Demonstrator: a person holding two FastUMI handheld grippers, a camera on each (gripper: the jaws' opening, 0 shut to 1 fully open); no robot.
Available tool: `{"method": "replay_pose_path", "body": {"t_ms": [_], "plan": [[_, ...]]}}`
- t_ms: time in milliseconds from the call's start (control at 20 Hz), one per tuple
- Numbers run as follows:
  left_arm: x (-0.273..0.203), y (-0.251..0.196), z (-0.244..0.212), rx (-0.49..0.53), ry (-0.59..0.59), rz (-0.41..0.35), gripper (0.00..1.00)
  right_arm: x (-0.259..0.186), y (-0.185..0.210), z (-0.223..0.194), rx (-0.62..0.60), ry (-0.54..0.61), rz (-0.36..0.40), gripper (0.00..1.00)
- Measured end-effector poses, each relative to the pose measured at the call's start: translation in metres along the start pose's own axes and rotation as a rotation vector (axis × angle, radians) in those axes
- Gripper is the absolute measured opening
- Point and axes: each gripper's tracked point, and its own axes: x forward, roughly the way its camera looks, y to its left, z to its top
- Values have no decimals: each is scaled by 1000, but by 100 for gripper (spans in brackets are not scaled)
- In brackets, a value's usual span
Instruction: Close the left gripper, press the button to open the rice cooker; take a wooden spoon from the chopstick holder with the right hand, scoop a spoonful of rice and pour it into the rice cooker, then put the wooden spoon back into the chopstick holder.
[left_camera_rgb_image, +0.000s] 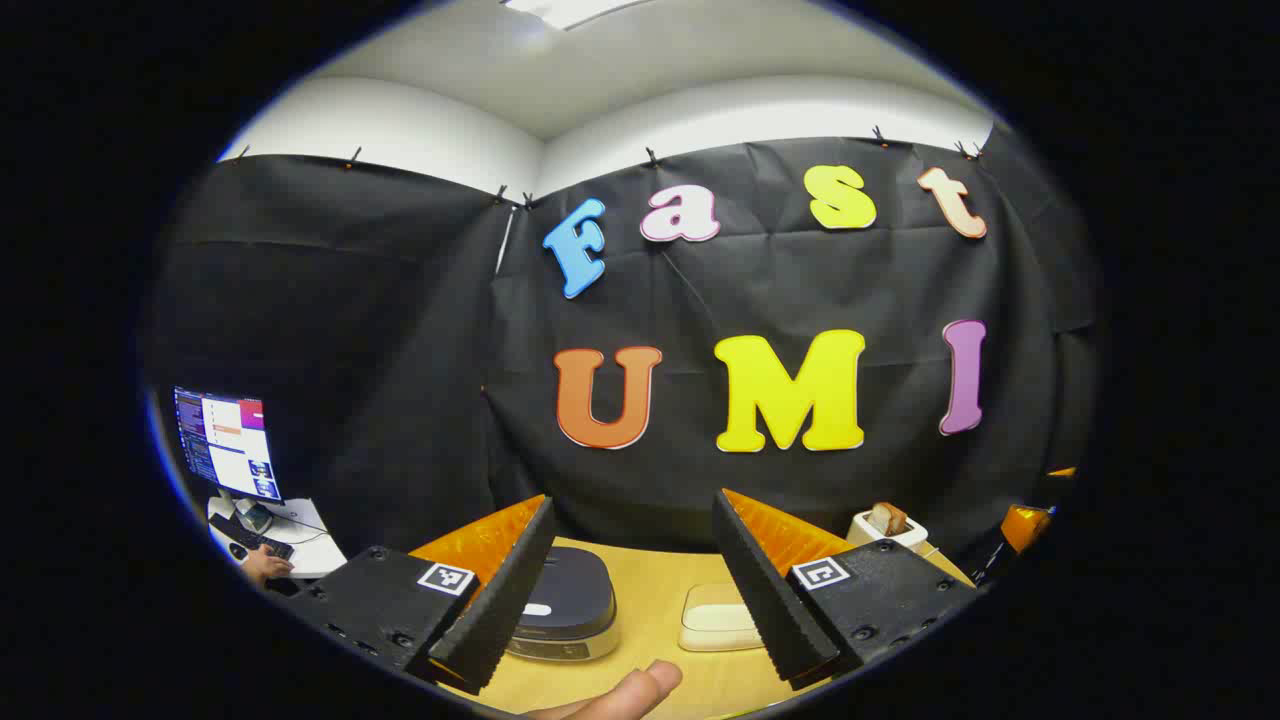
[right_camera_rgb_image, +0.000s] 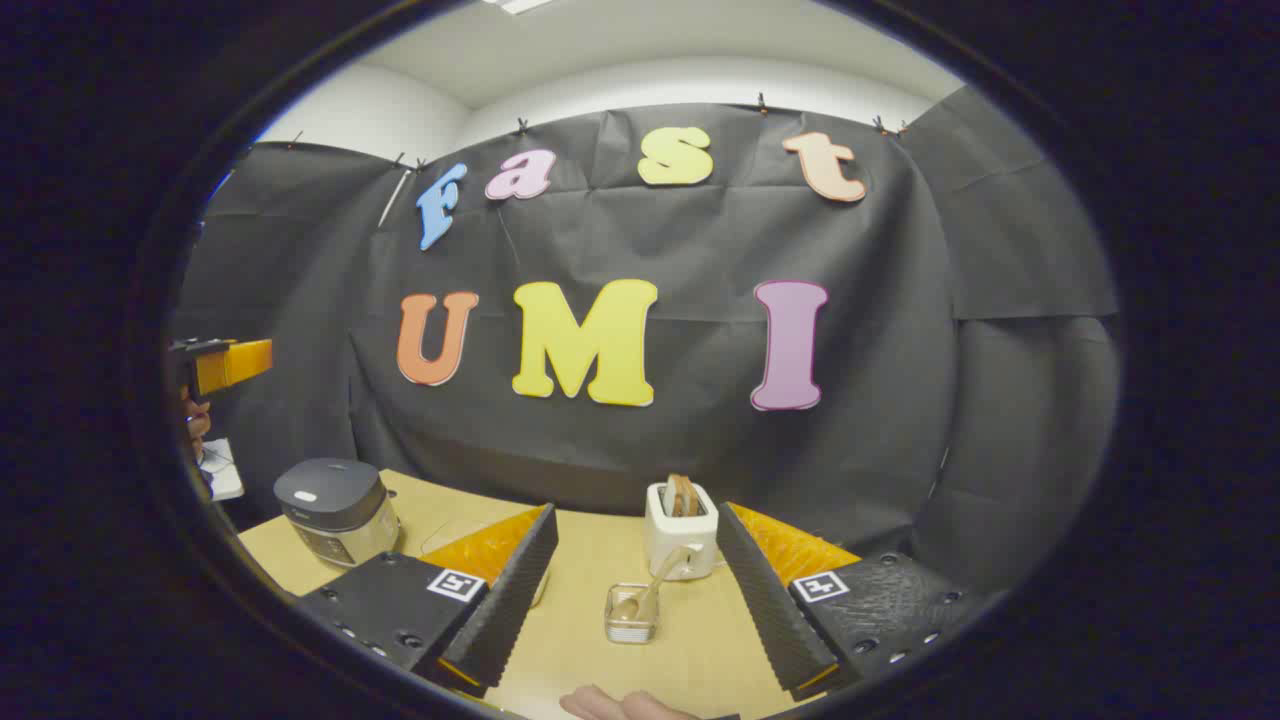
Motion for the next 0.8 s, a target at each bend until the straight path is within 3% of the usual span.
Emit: {"method": "replay_pose_path", "body": {"t_ms": [50,100,150,250,300,400,800], "plan": [[0,4,3,-17,3,10,99,3,2,3,1,0,-3,96],[0,6,7,-37,5,9,94,5,5,8,-1,2,-4,95],[1,8,8,-50,5,3,99,4,8,13,-7,-2,-2,95],[3,18,9,-44,-9,0,94,7,13,20,-29,-28,-6,96],[5,22,9,-31,-16,-4,99,7,12,19,-41,-32,-17,95],[9,25,1,-2,-1,-13,99,10,18,9,-58,-6,-27,95],[33,16,-34,13,74,-130,99,27,48,-4,-86,49,-94,95]]}}
